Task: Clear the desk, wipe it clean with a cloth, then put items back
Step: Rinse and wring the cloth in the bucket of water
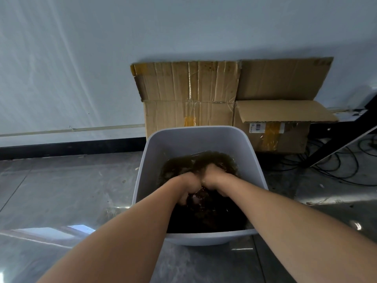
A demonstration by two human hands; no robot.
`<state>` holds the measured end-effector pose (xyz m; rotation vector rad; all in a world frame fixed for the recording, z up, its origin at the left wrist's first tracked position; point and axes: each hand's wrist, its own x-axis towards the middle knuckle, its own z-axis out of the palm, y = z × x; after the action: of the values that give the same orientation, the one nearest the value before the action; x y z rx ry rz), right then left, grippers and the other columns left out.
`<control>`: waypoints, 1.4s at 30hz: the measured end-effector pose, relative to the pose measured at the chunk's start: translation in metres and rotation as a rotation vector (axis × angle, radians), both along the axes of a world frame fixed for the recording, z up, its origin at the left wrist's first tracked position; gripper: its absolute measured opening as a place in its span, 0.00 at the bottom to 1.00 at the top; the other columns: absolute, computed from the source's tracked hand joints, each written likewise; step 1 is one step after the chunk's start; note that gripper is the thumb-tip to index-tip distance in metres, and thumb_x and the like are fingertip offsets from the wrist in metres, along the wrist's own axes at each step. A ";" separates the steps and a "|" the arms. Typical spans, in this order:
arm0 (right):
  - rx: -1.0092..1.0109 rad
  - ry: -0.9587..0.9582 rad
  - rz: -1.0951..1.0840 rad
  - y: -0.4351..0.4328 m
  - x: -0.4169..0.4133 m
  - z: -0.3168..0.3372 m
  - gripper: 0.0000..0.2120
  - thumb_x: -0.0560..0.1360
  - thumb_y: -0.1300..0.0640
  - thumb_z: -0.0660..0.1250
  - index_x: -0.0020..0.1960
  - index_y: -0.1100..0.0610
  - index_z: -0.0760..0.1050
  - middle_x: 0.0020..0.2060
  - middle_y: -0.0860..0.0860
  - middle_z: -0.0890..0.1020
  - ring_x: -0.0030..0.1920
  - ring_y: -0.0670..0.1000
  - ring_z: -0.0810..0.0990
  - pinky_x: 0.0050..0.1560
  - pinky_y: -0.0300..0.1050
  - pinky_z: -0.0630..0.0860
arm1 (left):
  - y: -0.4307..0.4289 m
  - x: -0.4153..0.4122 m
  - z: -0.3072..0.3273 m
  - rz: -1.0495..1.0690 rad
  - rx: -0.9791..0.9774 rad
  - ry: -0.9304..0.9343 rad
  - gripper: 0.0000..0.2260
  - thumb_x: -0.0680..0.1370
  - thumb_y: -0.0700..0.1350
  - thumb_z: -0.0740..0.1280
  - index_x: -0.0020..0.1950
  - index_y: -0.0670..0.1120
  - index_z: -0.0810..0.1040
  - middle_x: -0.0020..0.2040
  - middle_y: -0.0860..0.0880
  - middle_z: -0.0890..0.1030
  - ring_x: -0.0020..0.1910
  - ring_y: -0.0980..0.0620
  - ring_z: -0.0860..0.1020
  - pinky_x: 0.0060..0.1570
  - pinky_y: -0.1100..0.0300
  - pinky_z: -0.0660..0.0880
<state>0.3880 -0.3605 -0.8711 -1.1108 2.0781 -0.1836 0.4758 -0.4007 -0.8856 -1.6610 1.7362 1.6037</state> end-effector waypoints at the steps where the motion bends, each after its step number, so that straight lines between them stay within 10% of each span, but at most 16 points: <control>1: -0.035 -0.026 -0.039 0.000 0.002 0.004 0.12 0.82 0.59 0.59 0.60 0.61 0.77 0.58 0.57 0.80 0.55 0.57 0.80 0.48 0.43 0.73 | 0.002 0.000 0.004 0.082 0.045 0.023 0.12 0.85 0.41 0.54 0.48 0.41 0.74 0.38 0.43 0.75 0.28 0.51 0.69 0.23 0.64 0.66; 5: -0.177 -0.050 -0.228 0.002 0.014 0.015 0.13 0.84 0.59 0.54 0.56 0.62 0.76 0.53 0.58 0.79 0.48 0.57 0.79 0.45 0.43 0.72 | -0.004 0.000 0.004 0.376 -0.050 0.197 0.14 0.84 0.42 0.54 0.43 0.40 0.73 0.35 0.42 0.74 0.33 0.46 0.73 0.32 0.58 0.70; 10: -0.193 0.061 -0.298 0.008 -0.004 0.021 0.13 0.83 0.60 0.56 0.63 0.63 0.74 0.61 0.60 0.79 0.59 0.59 0.78 0.57 0.48 0.73 | 0.003 -0.010 0.018 0.330 -0.002 0.386 0.10 0.84 0.46 0.61 0.52 0.40 0.78 0.34 0.45 0.75 0.25 0.51 0.72 0.18 0.67 0.65; 15: -0.139 -0.174 -0.139 0.001 -0.018 0.041 0.18 0.80 0.50 0.63 0.65 0.59 0.75 0.56 0.57 0.80 0.55 0.56 0.78 0.57 0.48 0.74 | -0.003 -0.007 0.022 0.522 -0.128 0.446 0.20 0.84 0.52 0.53 0.67 0.43 0.76 0.59 0.42 0.81 0.56 0.45 0.79 0.59 0.54 0.74; 21: -0.296 -0.238 -0.072 -0.002 -0.017 0.057 0.13 0.81 0.50 0.64 0.54 0.61 0.78 0.46 0.53 0.81 0.52 0.54 0.79 0.52 0.46 0.72 | -0.009 -0.003 0.011 0.669 -0.008 0.397 0.27 0.80 0.61 0.51 0.65 0.46 0.78 0.54 0.41 0.83 0.54 0.43 0.80 0.61 0.46 0.76; 26: -0.320 -0.455 -0.355 -0.008 -0.014 0.053 0.18 0.78 0.47 0.65 0.61 0.59 0.75 0.54 0.56 0.81 0.55 0.57 0.79 0.61 0.57 0.77 | -0.012 0.006 0.021 0.779 0.457 0.492 0.26 0.75 0.66 0.63 0.61 0.46 0.78 0.60 0.40 0.79 0.57 0.37 0.78 0.41 0.43 0.80; 29: -0.345 -0.366 -0.425 -0.004 -0.021 0.038 0.14 0.77 0.53 0.68 0.59 0.59 0.75 0.53 0.57 0.81 0.53 0.56 0.80 0.56 0.53 0.79 | -0.010 0.002 0.021 0.702 0.362 0.515 0.15 0.78 0.56 0.66 0.55 0.46 0.80 0.51 0.45 0.83 0.47 0.48 0.80 0.29 0.60 0.72; 32: -0.222 -0.115 -0.327 0.000 -0.023 0.023 0.31 0.78 0.60 0.66 0.77 0.59 0.55 0.64 0.58 0.75 0.61 0.59 0.76 0.59 0.52 0.76 | -0.011 -0.006 0.002 0.537 0.052 0.352 0.13 0.80 0.50 0.66 0.59 0.43 0.79 0.51 0.45 0.83 0.41 0.46 0.81 0.25 0.62 0.72; 37: -0.028 0.115 0.009 0.001 -0.013 0.003 0.18 0.79 0.63 0.63 0.69 0.58 0.72 0.65 0.59 0.76 0.63 0.58 0.76 0.65 0.51 0.73 | -0.006 -0.004 -0.016 -0.008 -0.494 -0.088 0.16 0.81 0.50 0.64 0.63 0.42 0.75 0.59 0.41 0.79 0.58 0.42 0.78 0.53 0.55 0.73; 42: 0.078 0.005 0.006 -0.001 -0.002 -0.012 0.14 0.80 0.59 0.64 0.64 0.60 0.76 0.59 0.56 0.80 0.58 0.57 0.80 0.53 0.44 0.75 | -0.004 0.000 -0.009 -0.047 -0.197 0.005 0.15 0.84 0.51 0.59 0.62 0.42 0.76 0.58 0.41 0.79 0.57 0.42 0.78 0.57 0.52 0.76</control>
<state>0.3857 -0.3613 -0.8831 -1.0712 2.0687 -0.0962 0.4754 -0.4044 -0.8945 -1.6870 1.9759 1.4584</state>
